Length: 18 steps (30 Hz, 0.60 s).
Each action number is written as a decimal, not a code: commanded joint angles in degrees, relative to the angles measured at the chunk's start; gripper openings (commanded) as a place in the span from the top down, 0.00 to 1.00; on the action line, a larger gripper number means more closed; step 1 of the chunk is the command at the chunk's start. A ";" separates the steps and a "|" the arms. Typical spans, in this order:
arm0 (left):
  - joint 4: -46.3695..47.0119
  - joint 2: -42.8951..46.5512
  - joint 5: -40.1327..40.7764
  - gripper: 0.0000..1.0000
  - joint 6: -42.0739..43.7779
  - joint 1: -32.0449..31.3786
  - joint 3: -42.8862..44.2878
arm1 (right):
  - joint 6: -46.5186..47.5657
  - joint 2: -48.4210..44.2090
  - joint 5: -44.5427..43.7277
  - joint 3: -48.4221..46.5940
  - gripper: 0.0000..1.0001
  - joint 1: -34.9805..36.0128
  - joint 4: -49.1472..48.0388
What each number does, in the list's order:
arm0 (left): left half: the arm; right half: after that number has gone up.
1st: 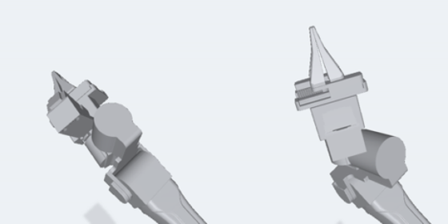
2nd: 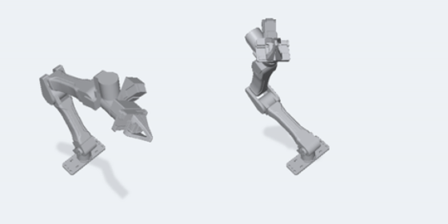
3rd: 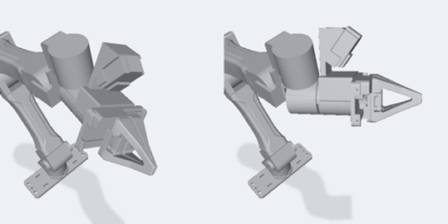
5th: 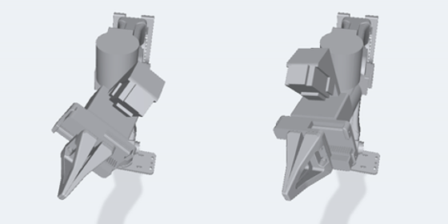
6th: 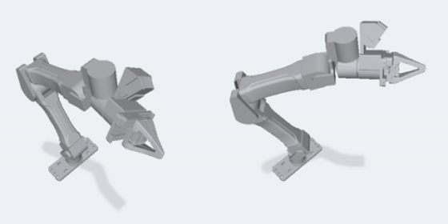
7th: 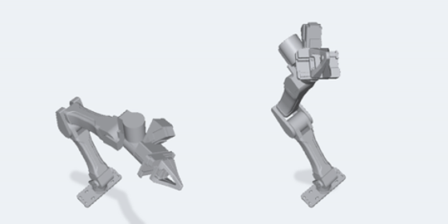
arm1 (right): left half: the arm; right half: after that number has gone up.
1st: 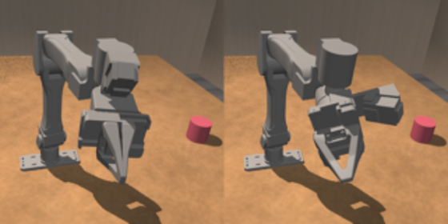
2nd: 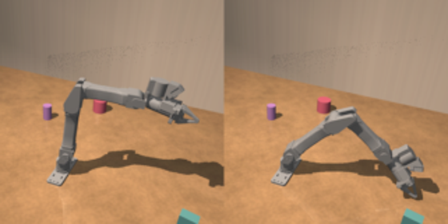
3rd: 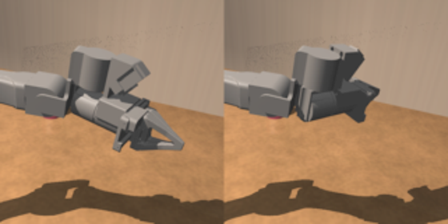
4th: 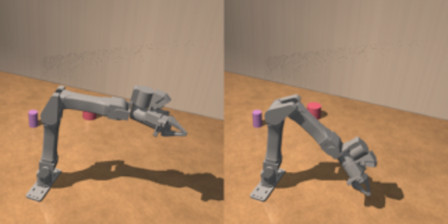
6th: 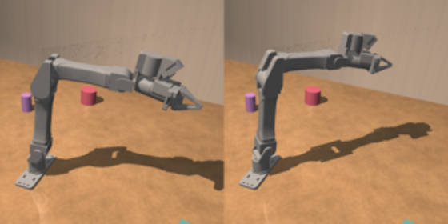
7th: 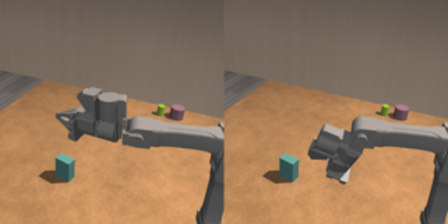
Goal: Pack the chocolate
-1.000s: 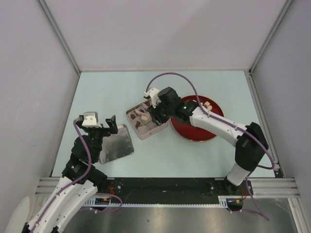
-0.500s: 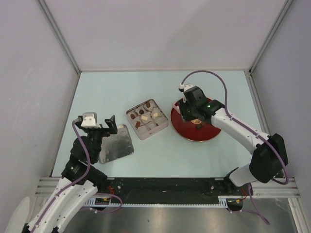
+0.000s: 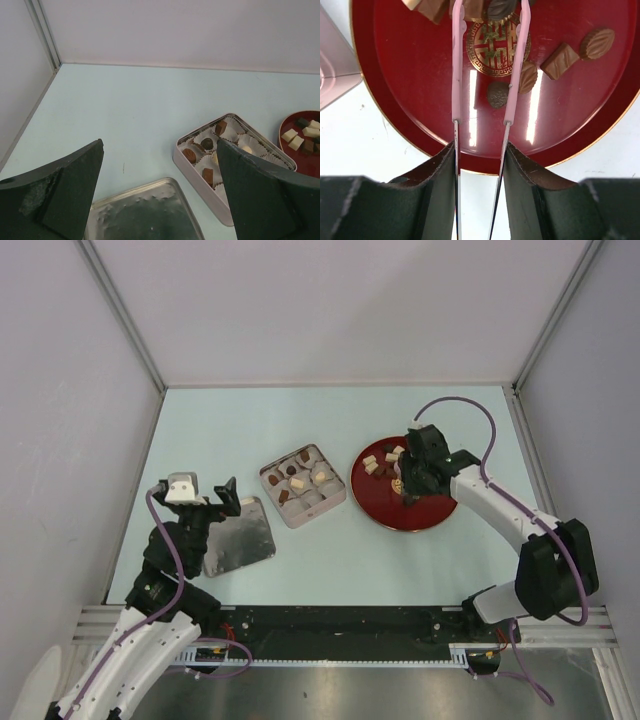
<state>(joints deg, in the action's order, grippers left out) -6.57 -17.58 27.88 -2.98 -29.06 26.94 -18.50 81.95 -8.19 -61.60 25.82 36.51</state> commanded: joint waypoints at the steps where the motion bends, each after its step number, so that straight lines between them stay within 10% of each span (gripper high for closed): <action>1: 1.82 0.53 0.33 0.00 0.70 0.41 -0.22 | -3.56 0.93 -0.17 0.87 0.59 -1.13 -2.49; 18: 1.73 1.24 0.60 0.00 0.70 0.41 -0.31 | -6.81 6.38 -0.78 1.49 0.62 -3.41 -7.68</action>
<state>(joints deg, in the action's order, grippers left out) -6.55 -17.06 27.90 -2.98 -29.06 26.92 -24.38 87.68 -8.34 -59.96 23.11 31.31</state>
